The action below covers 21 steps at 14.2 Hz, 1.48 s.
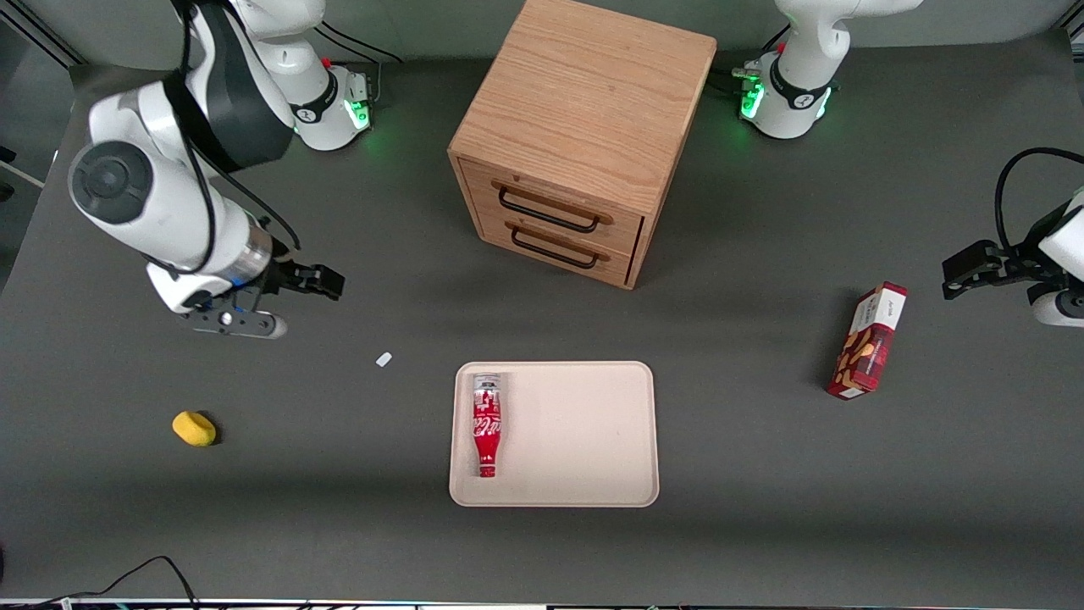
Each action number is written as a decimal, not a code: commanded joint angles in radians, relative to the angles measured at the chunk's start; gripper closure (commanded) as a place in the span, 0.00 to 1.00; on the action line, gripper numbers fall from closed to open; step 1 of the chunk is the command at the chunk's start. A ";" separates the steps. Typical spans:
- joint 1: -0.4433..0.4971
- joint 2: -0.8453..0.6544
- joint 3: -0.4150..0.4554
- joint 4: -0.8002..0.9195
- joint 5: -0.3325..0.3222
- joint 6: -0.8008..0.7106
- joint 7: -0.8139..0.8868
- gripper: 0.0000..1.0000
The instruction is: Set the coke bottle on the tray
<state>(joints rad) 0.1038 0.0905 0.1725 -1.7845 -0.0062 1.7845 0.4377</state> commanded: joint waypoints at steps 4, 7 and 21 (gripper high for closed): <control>0.005 -0.225 -0.145 -0.122 0.028 -0.072 -0.213 0.00; 0.005 -0.256 -0.194 -0.119 0.026 -0.096 -0.310 0.00; 0.004 -0.244 -0.214 -0.022 0.029 -0.194 -0.320 0.00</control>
